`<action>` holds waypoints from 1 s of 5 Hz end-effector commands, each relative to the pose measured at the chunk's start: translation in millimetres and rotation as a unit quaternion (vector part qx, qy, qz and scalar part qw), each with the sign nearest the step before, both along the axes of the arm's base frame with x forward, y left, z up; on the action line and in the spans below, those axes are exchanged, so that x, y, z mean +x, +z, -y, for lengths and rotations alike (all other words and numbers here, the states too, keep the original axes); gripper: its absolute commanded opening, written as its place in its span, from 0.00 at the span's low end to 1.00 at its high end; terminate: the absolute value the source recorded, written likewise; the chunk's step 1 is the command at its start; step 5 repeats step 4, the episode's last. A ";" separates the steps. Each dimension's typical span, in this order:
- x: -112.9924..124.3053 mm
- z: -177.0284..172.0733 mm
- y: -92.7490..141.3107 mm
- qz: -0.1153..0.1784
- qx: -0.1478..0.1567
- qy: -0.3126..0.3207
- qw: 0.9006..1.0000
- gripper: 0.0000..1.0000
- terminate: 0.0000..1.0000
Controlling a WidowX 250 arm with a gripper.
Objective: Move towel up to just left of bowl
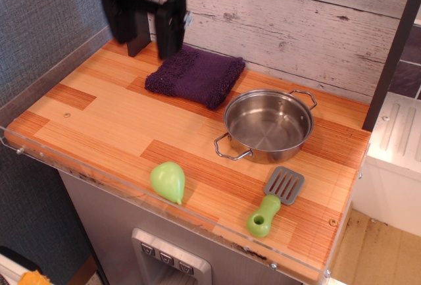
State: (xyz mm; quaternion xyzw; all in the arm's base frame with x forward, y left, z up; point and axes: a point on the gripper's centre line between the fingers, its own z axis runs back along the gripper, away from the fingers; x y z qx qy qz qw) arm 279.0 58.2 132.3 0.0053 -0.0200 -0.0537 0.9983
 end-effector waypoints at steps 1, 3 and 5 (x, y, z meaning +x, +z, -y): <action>-10.8 5.0 -10.9 0.015 0.013 0.002 1.000 1.00 0.00; -14.3 4.2 -16.3 0.011 0.003 -0.021 1.000 1.00 0.00; -14.3 4.2 -16.3 0.011 0.003 -0.021 1.000 1.00 1.00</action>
